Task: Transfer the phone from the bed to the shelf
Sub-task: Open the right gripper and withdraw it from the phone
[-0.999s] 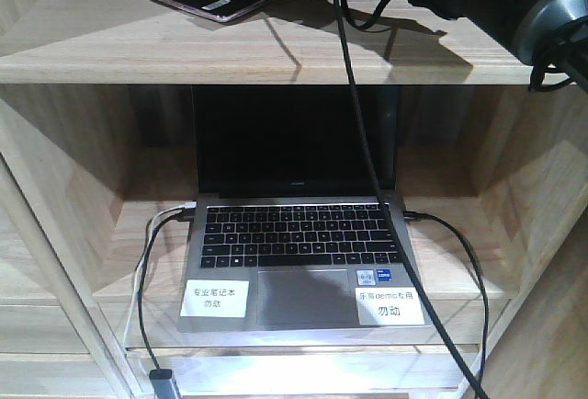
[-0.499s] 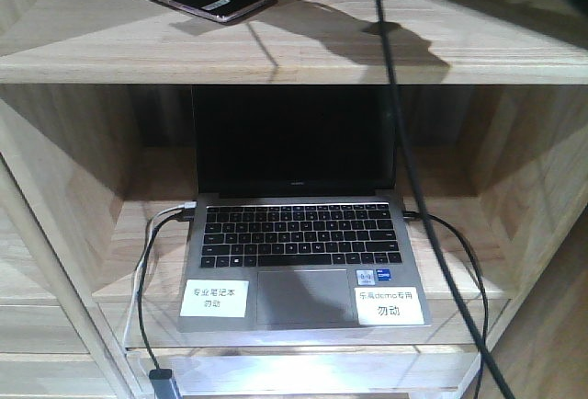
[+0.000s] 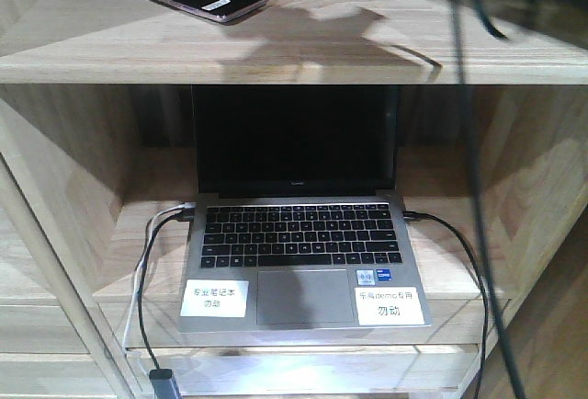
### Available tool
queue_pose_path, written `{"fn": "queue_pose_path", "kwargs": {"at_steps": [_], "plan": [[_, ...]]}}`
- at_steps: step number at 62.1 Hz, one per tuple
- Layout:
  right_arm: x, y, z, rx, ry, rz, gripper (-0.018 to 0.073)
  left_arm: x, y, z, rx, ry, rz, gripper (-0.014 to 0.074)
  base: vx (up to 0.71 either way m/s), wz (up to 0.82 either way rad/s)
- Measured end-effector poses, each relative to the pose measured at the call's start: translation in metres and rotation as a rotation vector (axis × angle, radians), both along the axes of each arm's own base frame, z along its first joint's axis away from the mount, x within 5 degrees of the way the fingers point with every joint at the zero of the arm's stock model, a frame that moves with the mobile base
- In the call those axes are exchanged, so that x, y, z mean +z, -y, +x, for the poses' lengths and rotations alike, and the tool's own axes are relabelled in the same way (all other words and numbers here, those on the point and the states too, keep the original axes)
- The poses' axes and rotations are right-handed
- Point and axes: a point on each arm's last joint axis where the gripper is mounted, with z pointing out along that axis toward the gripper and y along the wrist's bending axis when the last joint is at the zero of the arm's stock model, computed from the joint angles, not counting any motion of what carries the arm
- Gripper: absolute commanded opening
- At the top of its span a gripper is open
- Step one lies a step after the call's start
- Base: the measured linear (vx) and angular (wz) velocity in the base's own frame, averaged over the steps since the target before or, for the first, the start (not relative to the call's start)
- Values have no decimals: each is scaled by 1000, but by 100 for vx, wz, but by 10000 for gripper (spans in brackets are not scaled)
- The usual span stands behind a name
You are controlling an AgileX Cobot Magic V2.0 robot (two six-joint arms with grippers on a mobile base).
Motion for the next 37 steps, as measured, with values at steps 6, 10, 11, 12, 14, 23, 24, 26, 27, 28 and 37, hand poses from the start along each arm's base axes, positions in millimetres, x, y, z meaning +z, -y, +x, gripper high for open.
{"fn": "queue_pose_path", "kwargs": {"at_steps": [6,10,11,12,14,23,24,26,27,28,37], "plan": [[-3,14,-27,-36,36,-9,-6,0,0,0,0,0,0,1,0,0],[-11,22,-45,-44,43,-24,-6,0,0,0,0,0,0,1,0,0],[-12,24,-49,-45,46,-27,-6,0,0,0,0,0,0,1,0,0],[-13,26,-53,-45,47,-28,-6,0,0,0,0,0,0,1,0,0],[-13,30,-64,-47,59,-27,-6,0,0,0,0,0,0,1,0,0],[-26,46,-105,-50,71,-26,-6,0,0,0,0,0,0,1,0,0],[-26,48,-111,-50,80,-20,-6,0,0,0,0,0,0,1,0,0],[-29,52,-121,-50,85,-14,-6,0,0,0,0,0,0,1,0,0],[-30,54,-125,-50,88,-11,-6,0,0,0,0,0,0,1,0,0],[-32,55,-129,-50,90,-8,-6,0,0,0,0,0,0,1,0,0],[-50,70,-168,-52,114,10,-6,0,0,0,0,0,0,1,0,0]]}}
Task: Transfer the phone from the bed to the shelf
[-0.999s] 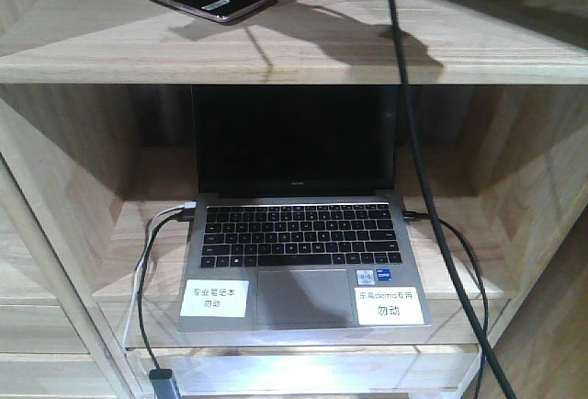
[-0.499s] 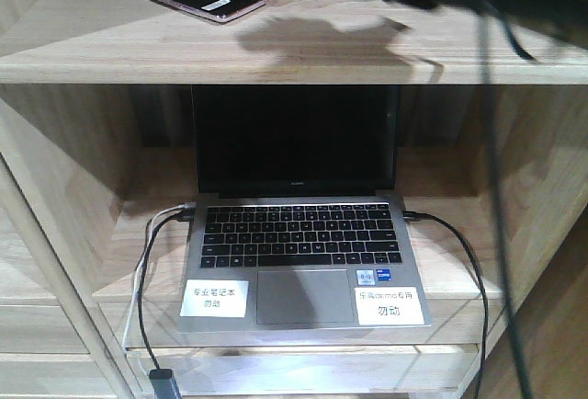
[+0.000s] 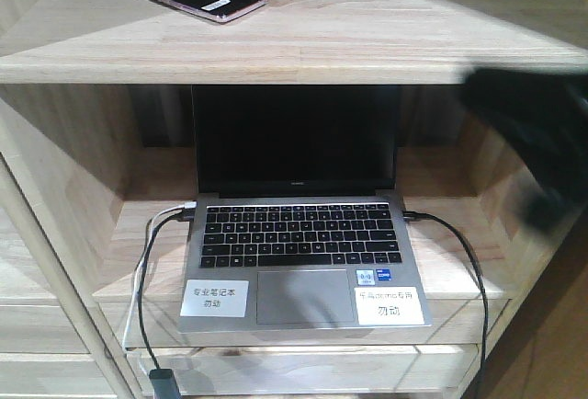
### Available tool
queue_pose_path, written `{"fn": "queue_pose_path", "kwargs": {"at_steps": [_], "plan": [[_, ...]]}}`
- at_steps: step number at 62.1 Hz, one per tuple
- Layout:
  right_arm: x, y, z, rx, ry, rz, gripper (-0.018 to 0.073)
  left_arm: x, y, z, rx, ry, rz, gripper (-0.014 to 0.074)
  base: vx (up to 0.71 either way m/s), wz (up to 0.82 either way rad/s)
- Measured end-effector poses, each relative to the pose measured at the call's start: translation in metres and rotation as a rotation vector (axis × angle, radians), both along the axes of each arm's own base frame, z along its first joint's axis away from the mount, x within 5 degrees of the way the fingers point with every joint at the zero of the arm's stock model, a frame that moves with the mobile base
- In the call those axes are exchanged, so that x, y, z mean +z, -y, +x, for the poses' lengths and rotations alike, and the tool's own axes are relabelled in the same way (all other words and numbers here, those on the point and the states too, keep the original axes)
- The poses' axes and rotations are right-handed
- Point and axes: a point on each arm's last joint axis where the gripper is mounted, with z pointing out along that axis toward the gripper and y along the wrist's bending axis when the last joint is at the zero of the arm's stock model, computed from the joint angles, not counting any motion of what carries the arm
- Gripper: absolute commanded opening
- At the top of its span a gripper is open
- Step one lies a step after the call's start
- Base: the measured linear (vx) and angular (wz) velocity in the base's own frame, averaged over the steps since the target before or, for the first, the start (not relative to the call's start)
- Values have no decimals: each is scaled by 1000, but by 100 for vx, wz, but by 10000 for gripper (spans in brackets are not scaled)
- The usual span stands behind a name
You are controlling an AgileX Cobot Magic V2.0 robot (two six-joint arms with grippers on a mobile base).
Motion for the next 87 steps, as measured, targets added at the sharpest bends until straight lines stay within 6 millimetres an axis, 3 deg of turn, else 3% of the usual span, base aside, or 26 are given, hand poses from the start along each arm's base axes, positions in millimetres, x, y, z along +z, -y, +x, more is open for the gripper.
{"fn": "queue_pose_path", "kwargs": {"at_steps": [15,29,40,87], "plan": [[-39,19,-50,0,36,35,-6,0,0,0,0,0,0,1,0,0],[-64,28,-72,0,57,58,-6,0,0,0,0,0,0,1,0,0],[-74,28,-74,0,46,54,-6,0,0,0,0,0,0,1,0,0],[-74,28,-74,-1,45,55,-6,0,0,0,0,0,0,1,0,0]]}}
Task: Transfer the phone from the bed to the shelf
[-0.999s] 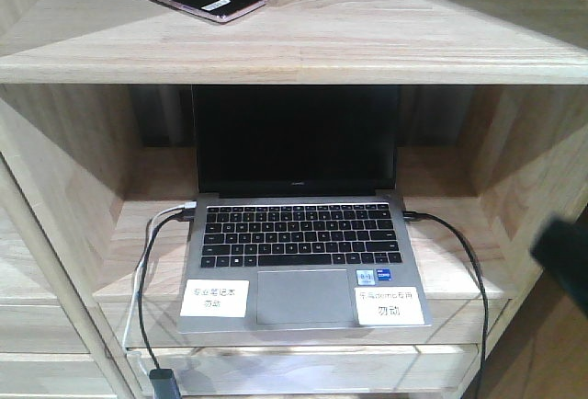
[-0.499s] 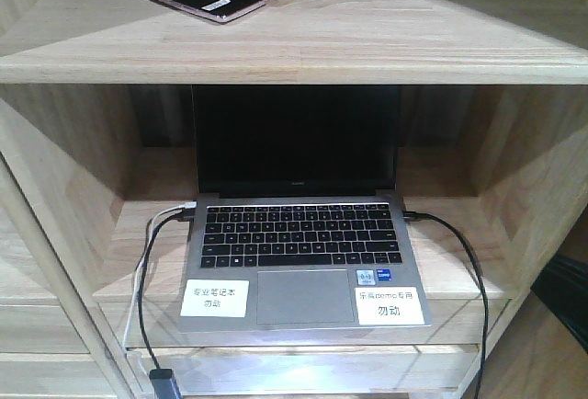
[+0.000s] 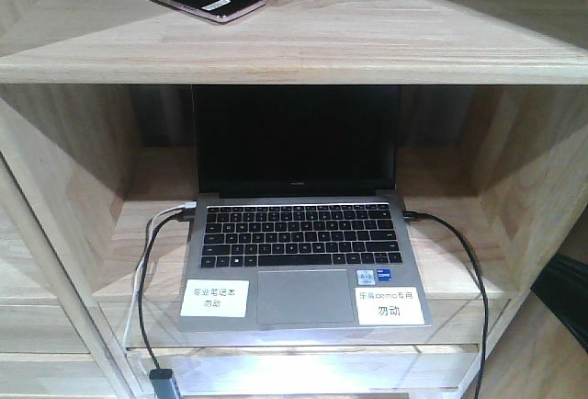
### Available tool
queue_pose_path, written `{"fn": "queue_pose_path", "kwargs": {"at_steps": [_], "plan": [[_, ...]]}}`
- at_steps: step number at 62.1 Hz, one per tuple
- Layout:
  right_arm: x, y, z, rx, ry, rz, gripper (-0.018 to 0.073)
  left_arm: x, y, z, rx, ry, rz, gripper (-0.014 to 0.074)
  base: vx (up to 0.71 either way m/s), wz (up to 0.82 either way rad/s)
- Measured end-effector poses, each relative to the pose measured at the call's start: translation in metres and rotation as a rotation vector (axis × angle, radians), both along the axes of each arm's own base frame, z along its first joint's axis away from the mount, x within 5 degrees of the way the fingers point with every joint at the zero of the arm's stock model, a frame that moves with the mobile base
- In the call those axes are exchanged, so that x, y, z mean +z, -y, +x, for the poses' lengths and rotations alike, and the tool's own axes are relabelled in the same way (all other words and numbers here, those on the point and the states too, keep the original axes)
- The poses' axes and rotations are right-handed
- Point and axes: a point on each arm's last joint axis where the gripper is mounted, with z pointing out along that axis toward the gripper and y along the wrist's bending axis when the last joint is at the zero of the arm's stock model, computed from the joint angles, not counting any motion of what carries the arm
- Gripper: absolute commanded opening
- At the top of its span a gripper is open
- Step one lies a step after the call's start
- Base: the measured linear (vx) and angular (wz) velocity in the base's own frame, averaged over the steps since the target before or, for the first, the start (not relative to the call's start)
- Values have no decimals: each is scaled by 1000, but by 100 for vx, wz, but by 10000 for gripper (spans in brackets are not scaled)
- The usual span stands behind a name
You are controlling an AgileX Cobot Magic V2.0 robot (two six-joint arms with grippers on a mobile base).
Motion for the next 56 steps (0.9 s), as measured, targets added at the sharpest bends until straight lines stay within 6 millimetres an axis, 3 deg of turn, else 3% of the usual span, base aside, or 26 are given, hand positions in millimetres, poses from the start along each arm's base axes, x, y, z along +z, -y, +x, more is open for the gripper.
{"fn": "queue_pose_path", "kwargs": {"at_steps": [14,34,56], "plan": [[-3,3,2,-35,-22,-34,-6,0,0,0,0,0,0,1,0,0],[-14,19,11,-242,-127,-83,-6,0,0,0,0,0,0,1,0,0],[-12,29,16,-361,-48,-153,-6,0,0,0,0,0,0,1,0,0]]}}
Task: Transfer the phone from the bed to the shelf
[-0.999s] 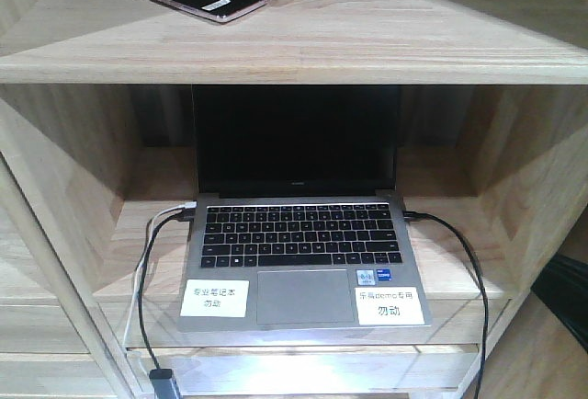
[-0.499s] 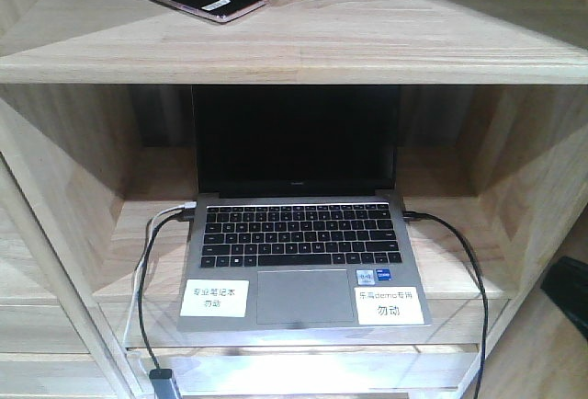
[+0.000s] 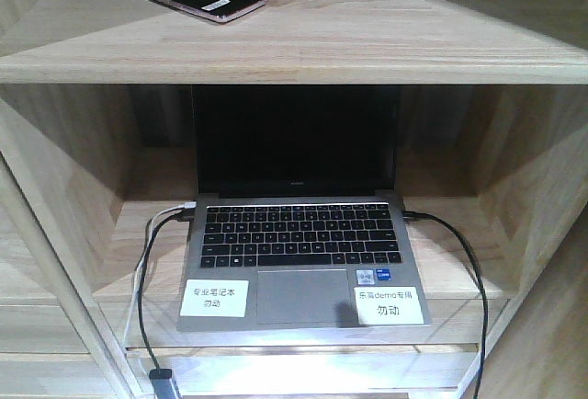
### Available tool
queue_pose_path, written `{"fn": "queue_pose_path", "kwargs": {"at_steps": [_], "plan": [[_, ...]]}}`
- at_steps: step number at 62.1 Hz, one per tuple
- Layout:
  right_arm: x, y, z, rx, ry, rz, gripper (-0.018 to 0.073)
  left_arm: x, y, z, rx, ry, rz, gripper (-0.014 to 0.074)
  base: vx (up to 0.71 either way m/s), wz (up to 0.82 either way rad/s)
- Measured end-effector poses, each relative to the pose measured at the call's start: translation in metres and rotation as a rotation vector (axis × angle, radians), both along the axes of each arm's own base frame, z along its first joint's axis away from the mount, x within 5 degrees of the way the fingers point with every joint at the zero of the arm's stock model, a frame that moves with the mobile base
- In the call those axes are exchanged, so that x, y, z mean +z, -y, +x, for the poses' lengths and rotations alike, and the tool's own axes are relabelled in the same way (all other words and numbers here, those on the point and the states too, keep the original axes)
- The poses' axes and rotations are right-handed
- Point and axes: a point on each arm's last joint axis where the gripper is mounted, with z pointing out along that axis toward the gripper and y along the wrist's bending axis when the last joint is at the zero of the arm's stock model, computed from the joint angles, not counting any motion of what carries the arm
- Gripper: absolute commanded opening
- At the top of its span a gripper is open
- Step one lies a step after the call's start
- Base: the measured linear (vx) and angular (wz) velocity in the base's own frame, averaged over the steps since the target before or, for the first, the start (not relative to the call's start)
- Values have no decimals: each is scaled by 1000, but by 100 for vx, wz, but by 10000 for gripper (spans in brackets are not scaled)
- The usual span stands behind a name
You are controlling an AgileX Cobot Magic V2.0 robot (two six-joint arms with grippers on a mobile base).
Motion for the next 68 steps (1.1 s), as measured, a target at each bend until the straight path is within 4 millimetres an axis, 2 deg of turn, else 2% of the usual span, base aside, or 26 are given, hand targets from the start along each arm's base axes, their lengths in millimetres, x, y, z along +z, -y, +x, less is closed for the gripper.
{"fn": "queue_pose_path", "kwargs": {"at_steps": [9,33,45,68], "plan": [[-12,7,1,-98,-15,-18,-6,0,0,0,0,0,0,1,0,0],[-77,24,-17,-333,15,21,-6,0,0,0,0,0,0,1,0,0],[-112,25,-14,-370,26,24,-6,0,0,0,0,0,0,1,0,0],[-109,25,-12,-365,113,38,-6,0,0,0,0,0,0,1,0,0]]}}
